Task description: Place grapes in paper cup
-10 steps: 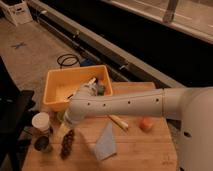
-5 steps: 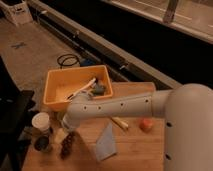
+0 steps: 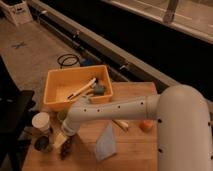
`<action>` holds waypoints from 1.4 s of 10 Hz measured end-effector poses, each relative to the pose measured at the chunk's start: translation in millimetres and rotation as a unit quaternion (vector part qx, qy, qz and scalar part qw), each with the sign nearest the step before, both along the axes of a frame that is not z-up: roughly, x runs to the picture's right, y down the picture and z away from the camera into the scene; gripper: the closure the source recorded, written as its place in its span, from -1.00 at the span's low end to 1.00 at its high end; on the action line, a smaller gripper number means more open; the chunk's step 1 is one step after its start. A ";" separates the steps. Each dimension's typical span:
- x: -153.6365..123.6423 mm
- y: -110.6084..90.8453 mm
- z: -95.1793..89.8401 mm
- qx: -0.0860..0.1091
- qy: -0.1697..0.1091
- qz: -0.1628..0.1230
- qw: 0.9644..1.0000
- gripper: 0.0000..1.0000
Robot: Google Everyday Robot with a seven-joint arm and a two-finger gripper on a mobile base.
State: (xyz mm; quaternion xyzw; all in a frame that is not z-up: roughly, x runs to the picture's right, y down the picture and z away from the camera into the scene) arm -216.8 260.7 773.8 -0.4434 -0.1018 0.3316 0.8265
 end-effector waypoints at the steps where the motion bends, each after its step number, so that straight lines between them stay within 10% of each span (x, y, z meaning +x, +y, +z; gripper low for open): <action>1: -2.1 1.8 2.1 -0.003 -0.001 0.000 1.000 -0.31; 8: 8.7 -3.9 -0.6 0.007 0.012 -0.001 1.000 0.99; 14: 59.4 -57.6 -36.3 0.054 0.055 0.037 0.996 1.00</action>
